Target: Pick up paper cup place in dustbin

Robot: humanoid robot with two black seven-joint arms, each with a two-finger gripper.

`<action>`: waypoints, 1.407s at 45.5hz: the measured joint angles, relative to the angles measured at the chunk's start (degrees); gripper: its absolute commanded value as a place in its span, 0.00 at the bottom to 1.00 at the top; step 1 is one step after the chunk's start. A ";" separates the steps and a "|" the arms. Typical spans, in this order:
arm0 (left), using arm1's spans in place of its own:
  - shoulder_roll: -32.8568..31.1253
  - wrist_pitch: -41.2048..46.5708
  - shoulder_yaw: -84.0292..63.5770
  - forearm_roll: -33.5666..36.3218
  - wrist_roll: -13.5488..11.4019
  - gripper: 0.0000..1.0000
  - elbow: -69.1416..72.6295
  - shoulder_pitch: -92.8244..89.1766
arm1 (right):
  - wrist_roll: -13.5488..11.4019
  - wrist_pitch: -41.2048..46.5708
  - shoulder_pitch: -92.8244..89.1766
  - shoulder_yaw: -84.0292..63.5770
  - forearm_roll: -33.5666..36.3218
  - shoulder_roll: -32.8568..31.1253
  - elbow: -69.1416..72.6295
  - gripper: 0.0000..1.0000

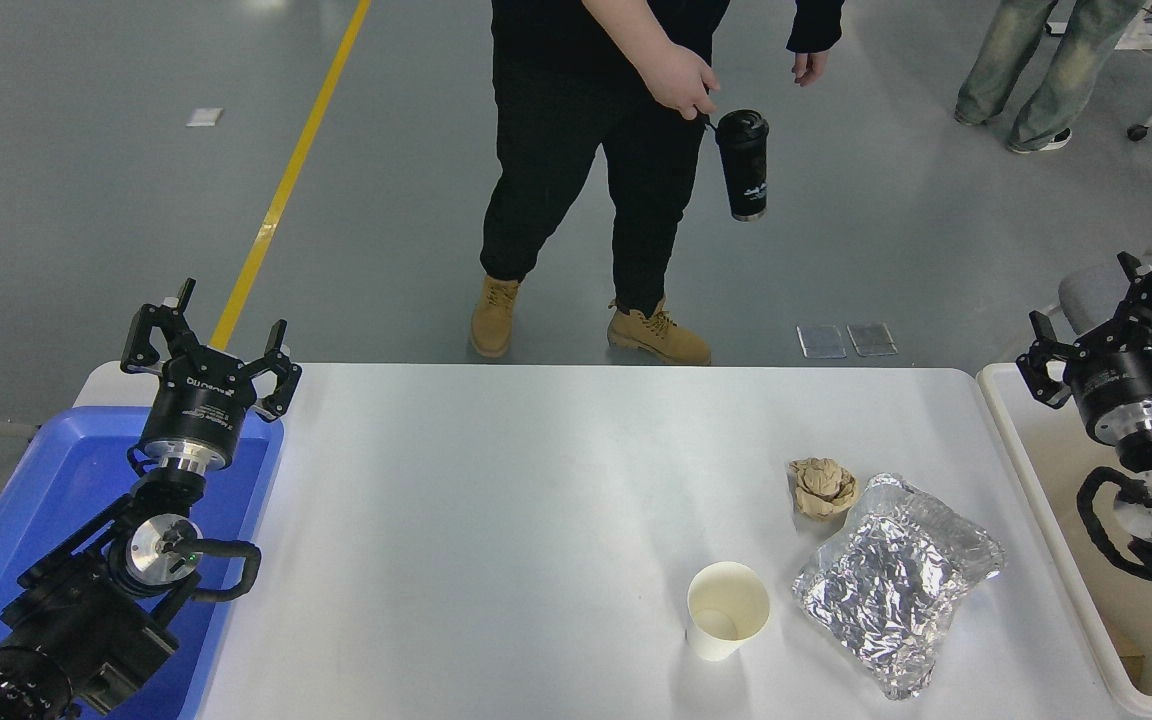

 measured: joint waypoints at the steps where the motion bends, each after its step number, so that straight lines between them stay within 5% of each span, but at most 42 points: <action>1: 0.00 0.00 0.00 0.00 0.00 0.98 0.00 0.00 | 0.00 0.00 -0.01 -0.01 0.00 -0.01 0.00 1.00; 64: 0.00 0.00 0.00 -0.01 -0.01 0.98 0.02 0.00 | -0.05 0.17 0.26 -1.09 -0.21 -0.85 0.00 1.00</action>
